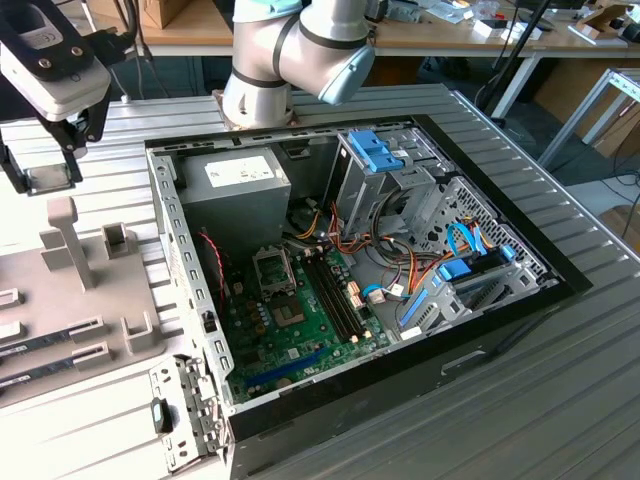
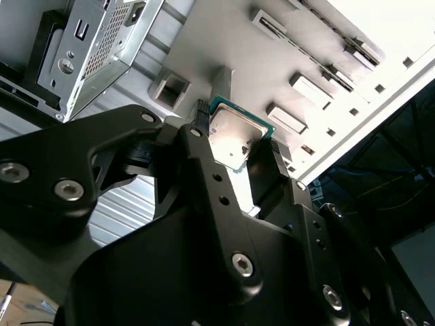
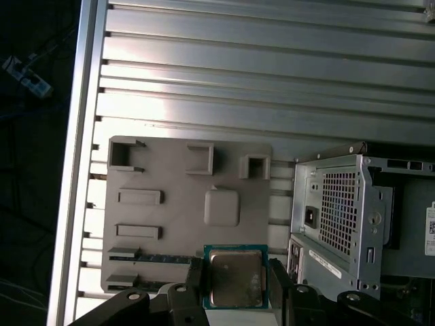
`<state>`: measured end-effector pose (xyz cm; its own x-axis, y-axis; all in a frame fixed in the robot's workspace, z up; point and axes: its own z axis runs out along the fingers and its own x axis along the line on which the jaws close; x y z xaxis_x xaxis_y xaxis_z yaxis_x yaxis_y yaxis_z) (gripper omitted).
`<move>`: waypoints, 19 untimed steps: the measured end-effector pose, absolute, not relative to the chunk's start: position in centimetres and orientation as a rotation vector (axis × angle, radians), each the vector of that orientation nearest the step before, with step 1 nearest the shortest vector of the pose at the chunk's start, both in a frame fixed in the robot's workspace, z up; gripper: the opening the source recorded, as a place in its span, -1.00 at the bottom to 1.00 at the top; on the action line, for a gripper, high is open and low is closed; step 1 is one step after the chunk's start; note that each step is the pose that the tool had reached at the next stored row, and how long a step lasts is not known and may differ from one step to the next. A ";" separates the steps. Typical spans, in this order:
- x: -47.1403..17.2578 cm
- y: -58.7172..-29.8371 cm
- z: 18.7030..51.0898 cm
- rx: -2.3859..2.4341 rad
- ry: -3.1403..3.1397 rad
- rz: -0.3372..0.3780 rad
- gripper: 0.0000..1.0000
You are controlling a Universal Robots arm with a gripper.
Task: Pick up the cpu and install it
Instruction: 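Pick up the cpu and move it towards the insertion slot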
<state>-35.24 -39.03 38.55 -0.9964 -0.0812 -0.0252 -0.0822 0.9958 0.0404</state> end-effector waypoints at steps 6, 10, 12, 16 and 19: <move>-35.1 -39.0 38.5 -0.128 3.115 0.065 -0.05; -34.8 -39.0 38.5 -0.128 3.115 0.064 -0.05; -34.4 -39.0 38.5 -0.128 3.115 0.065 -0.05; -33.9 -39.0 38.5 -0.127 3.115 0.065 -0.05; -33.7 -39.0 38.5 -0.127 3.115 0.065 -0.05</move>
<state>-33.74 -39.03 38.52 -0.9964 -0.0812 -0.0253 -0.0821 0.9958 0.0405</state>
